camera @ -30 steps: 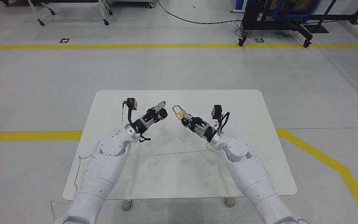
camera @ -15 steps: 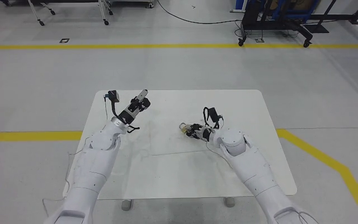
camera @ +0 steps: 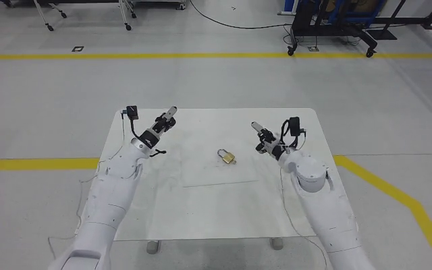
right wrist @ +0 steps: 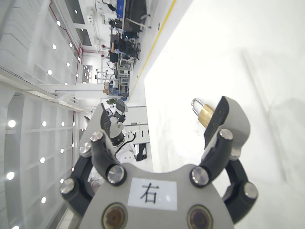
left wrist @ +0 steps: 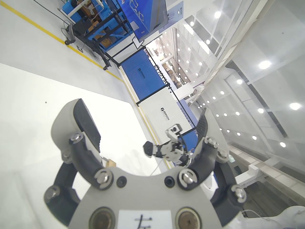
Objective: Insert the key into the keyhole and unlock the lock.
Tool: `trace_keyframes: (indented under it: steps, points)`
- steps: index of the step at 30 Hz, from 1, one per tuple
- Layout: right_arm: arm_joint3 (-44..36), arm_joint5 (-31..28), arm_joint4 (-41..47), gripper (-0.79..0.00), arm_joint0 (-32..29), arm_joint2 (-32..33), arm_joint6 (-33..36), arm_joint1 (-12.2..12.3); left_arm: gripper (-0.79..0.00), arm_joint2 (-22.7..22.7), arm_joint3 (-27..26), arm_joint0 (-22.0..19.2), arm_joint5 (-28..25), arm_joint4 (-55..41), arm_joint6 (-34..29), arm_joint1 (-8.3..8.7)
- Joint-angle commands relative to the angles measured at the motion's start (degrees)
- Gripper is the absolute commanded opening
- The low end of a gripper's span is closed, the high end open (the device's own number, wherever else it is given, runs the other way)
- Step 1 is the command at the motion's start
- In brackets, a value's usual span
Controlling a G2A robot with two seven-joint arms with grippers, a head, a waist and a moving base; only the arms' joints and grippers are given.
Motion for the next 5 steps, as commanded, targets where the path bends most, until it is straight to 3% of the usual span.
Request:
trace_keyframes:
  steps: [1,3,5]
  points:
    - [-6.4,0.5,-2.8,0.000,-2.5,2.5,-1.9,0.5,0.000,-0.1,0.3,-0.2,-0.2,2.9,2.3,0.10]
    - [-12.0,-1.1,-3.8,0.000,-4.7,3.8,-1.3,0.8,0.000,0.0,0.5,-0.3,-0.1,3.5,2.8,0.10]
    - [-11.6,-0.9,-3.9,0.000,-4.6,3.8,-1.7,0.8,-0.001,0.0,0.5,-0.3,-0.1,3.6,2.9,0.10]
